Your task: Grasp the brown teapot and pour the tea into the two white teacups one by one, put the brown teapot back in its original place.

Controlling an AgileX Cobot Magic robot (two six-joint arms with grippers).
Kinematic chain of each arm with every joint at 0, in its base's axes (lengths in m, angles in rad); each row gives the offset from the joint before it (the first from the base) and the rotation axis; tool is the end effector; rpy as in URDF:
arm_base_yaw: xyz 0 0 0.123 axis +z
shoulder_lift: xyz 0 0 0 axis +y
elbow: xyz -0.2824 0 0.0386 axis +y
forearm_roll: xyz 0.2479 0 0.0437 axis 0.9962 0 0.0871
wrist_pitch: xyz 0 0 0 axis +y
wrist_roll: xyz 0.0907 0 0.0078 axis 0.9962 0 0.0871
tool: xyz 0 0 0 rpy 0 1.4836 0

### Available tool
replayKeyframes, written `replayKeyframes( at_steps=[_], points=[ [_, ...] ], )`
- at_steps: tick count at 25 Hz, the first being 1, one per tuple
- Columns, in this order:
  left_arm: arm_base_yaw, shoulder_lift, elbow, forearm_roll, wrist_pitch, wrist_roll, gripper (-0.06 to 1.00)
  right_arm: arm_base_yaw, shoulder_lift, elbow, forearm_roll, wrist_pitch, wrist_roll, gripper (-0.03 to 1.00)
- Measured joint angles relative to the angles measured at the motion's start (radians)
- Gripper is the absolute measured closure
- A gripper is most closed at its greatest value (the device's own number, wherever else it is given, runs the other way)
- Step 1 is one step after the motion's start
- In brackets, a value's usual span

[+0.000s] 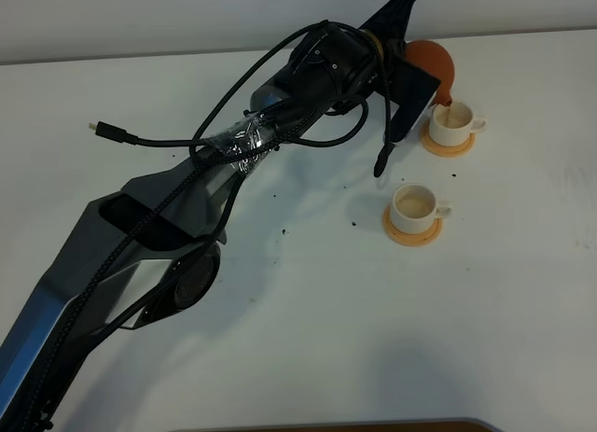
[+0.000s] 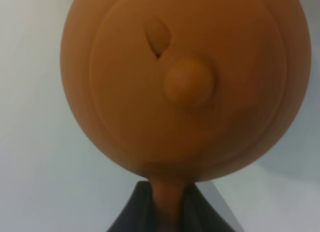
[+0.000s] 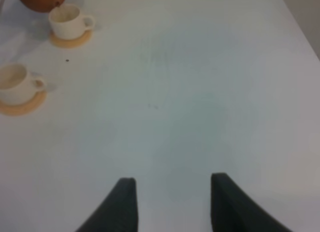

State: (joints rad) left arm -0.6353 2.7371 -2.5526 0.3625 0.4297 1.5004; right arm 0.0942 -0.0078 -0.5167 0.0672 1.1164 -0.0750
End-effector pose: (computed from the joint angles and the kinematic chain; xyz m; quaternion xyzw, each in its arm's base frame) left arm 0.4953 -0.3484 0.1527 0.7975 0.3193 0.3388 0.3837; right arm -0.0110 0.0045 0.2774 -0.0754 0.8575 0.0384 0.5075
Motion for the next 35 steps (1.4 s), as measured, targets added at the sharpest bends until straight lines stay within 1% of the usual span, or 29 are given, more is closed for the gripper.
replayKeyframes(
  at_steps=[5, 18, 26, 35],
  points=[
    [0.0, 0.0, 0.0, 0.012, -0.02, 0.044, 0.8, 0.0, 0.0, 0.0, 0.0, 0.0, 0.0, 0.59],
    [0.0, 0.0, 0.0, 0.019, -0.091, 0.089, 0.8, 0.0, 0.0, 0.0, 0.0, 0.0, 0.0, 0.59],
    [0.0, 0.0, 0.0, 0.019, -0.115, 0.147, 0.8, 0.0, 0.0, 0.0, 0.0, 0.0, 0.0, 0.59],
    [0.0, 0.0, 0.0, 0.021, -0.138, 0.175, 0.8, 0.0, 0.0, 0.0, 0.0, 0.0, 0.0, 0.59]
  ],
)
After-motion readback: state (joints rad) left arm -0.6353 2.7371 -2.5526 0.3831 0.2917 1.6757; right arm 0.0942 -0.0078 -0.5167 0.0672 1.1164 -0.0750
